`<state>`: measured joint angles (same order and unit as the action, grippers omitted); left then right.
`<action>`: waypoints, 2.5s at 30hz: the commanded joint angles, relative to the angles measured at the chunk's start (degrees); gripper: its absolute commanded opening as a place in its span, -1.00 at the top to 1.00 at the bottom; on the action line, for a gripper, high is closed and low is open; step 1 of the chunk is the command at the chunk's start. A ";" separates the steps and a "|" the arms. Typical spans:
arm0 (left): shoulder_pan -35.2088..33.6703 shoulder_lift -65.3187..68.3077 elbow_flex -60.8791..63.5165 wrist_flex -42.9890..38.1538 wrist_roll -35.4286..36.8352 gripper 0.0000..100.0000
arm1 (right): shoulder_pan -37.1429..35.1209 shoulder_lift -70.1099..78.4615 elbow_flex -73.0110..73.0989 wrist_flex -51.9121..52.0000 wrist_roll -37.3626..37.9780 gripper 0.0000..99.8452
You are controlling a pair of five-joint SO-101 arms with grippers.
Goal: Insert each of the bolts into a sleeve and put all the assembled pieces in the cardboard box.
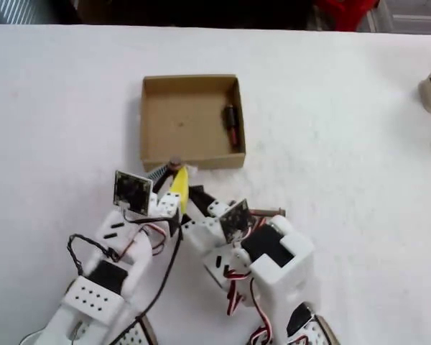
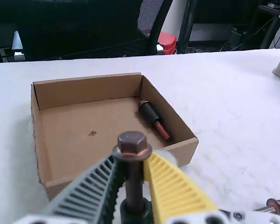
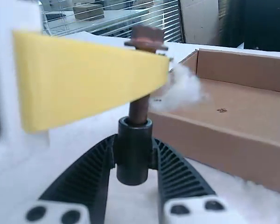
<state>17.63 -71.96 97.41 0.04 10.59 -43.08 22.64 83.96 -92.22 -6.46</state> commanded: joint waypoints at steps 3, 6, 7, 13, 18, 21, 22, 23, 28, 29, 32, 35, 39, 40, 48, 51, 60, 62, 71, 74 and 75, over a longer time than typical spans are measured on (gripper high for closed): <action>-0.48 0.31 -0.26 1.76 -0.53 0.95 | -0.04 -0.40 0.00 -0.04 -0.44 0.97; -1.63 0.31 -0.26 4.04 -0.62 0.94 | 0.13 -0.40 0.00 -0.13 -0.44 0.97; -1.63 0.31 -0.26 4.92 -0.62 0.94 | 0.13 -0.40 0.00 -0.13 -0.44 0.97; -0.04 0.31 -0.26 10.81 -7.65 0.94 | 0.13 -0.48 0.00 -0.22 -0.44 0.97; 1.19 0.31 -0.26 13.63 -9.93 0.94 | 0.13 -0.48 0.00 -0.22 -0.44 0.97; 0.84 0.31 -0.26 13.71 -10.81 0.88 | 0.13 -0.48 0.00 -0.22 -0.44 0.97; 0.75 0.31 -0.26 14.07 -10.73 0.82 | 0.13 -0.48 0.00 -0.22 -0.44 0.97; 0.75 0.31 -0.26 14.95 -10.46 0.75 | 0.13 -0.48 0.00 -0.22 -0.44 0.97; 0.66 0.31 -0.26 17.41 -10.29 0.39 | 0.22 -0.48 -0.09 -0.22 -0.44 0.97; 0.66 0.31 -0.26 17.32 -10.20 0.35 | 0.22 -0.48 -0.09 -0.22 -0.44 0.97; 0.66 0.31 -0.35 17.23 -8.26 0.34 | 0.22 -0.48 -0.09 -0.13 -0.44 0.97; 0.31 0.31 -1.49 17.67 -7.74 0.34 | 0.22 -0.48 -0.09 -0.13 -0.44 0.97; -3.21 0.31 -4.84 17.76 -3.87 0.33 | 0.22 -0.48 -0.26 -0.04 -0.44 0.97; -4.18 0.31 -5.71 17.76 -2.73 0.33 | 0.22 -0.48 -0.26 -0.04 -0.44 0.97; -10.77 0.22 -10.99 17.76 6.77 0.34 | 0.13 -0.40 -0.26 -0.04 -0.44 0.97; -10.95 0.22 -12.66 17.76 9.23 0.34 | 0.13 -0.40 -0.26 -0.04 -0.44 0.97; -14.11 -6.29 -12.57 19.16 12.84 0.46 | 0.13 -0.40 -0.26 -0.04 -0.44 0.97; -13.76 -11.21 -11.78 22.42 12.66 0.64 | 0.13 -0.40 -0.26 -0.04 -0.44 0.97; -14.02 -32.31 -8.35 44.04 8.44 0.95 | 0.13 -0.40 -0.35 -0.04 -0.44 0.97; -14.55 -33.19 -8.09 47.74 5.98 0.96 | 0.13 -0.40 -0.18 -0.04 -0.44 0.97; -15.08 -32.75 -8.09 48.79 5.80 0.96 | 0.13 -0.40 -0.18 -0.04 -0.44 0.97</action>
<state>3.91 -103.43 89.76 44.79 18.68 -42.90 22.81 84.04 -91.96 -6.37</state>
